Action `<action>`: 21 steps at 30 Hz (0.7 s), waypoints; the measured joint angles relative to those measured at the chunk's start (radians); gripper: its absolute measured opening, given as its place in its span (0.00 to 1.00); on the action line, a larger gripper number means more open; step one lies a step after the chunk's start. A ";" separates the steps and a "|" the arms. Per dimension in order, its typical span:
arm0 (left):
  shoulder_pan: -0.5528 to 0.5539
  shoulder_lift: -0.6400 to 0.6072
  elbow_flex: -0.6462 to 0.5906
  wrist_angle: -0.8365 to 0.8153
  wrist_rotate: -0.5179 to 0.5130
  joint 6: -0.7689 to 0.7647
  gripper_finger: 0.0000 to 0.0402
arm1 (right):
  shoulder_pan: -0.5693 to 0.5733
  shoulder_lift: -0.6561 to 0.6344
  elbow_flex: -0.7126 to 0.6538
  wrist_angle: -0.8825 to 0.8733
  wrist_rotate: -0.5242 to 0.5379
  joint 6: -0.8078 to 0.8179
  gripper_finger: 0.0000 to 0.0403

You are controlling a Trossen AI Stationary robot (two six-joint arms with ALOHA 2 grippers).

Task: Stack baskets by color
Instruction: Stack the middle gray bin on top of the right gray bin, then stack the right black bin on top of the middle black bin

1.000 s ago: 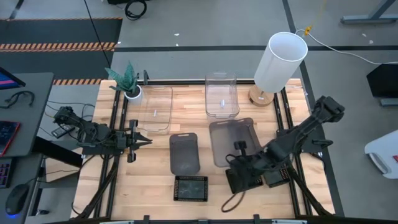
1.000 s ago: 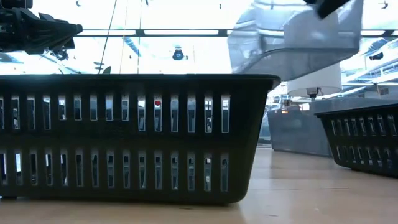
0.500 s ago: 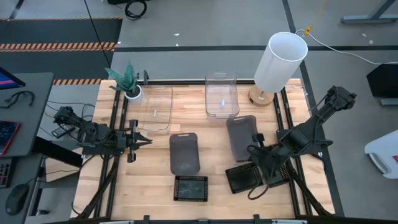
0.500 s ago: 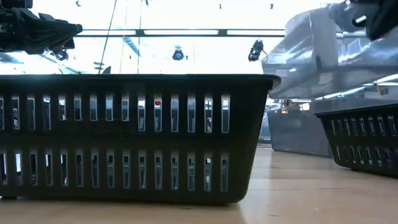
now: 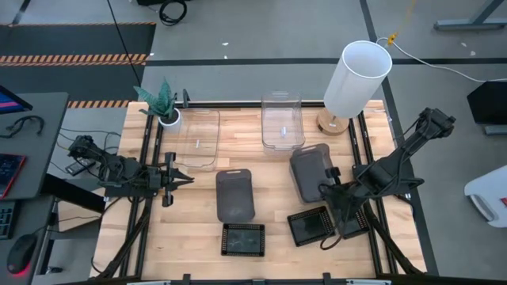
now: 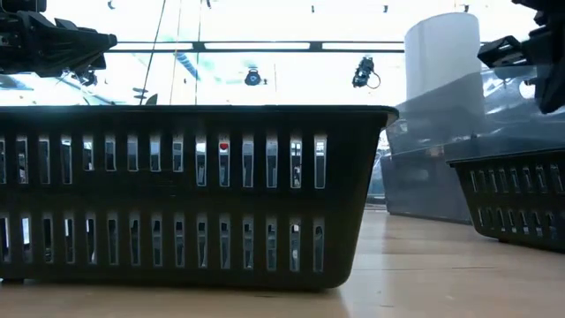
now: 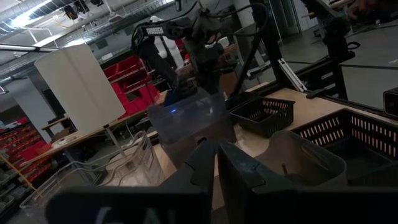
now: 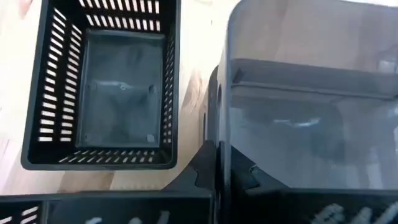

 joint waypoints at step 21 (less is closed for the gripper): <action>0.000 0.000 0.000 0.000 0.000 0.000 0.08 | -0.009 0.139 -0.008 0.152 -0.029 0.090 0.20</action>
